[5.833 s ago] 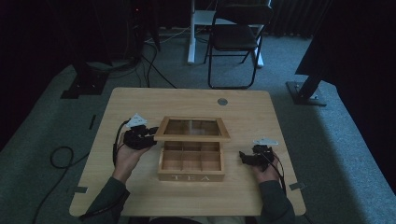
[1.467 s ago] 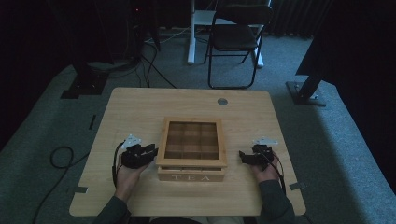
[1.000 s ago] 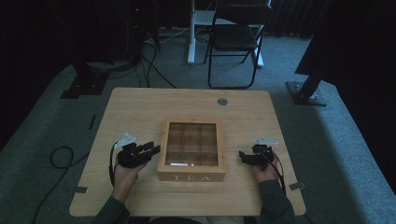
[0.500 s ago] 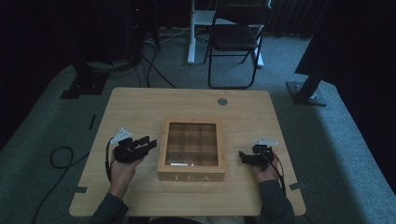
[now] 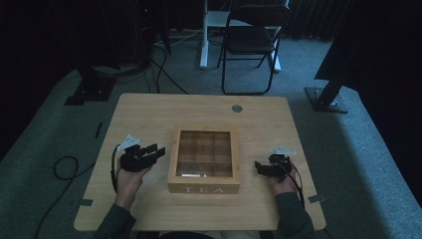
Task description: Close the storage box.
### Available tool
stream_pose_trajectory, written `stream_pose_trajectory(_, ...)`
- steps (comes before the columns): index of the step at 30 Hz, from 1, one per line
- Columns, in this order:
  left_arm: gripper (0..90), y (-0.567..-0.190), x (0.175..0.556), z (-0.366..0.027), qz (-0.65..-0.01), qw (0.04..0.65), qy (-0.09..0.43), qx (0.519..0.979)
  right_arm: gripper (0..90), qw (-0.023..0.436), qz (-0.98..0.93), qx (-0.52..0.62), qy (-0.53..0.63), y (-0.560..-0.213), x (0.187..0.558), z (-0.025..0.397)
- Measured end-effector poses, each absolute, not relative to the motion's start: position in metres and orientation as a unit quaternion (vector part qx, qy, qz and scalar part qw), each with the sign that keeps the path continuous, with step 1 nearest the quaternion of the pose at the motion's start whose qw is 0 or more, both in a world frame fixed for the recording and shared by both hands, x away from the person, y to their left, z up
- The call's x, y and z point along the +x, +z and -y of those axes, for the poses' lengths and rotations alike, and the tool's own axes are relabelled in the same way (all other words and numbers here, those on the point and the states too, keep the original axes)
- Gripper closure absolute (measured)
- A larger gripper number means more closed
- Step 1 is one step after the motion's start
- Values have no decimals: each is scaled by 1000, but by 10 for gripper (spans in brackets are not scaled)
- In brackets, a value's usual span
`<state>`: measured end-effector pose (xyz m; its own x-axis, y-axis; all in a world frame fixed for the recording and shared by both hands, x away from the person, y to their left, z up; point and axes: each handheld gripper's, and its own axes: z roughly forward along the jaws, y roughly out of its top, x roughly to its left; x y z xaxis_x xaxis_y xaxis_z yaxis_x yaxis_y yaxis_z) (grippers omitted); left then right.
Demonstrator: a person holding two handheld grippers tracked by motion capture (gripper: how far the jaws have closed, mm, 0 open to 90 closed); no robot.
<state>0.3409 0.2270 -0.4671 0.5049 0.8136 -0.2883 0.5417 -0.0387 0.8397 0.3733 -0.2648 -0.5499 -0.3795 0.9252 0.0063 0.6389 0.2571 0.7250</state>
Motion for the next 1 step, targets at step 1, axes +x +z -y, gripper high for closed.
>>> stream_pose_trajectory(1, 551, -468, 341, -227, -481, 497, 137, 709, 145, 217, -762, 513, 329, -550, 373, 265)
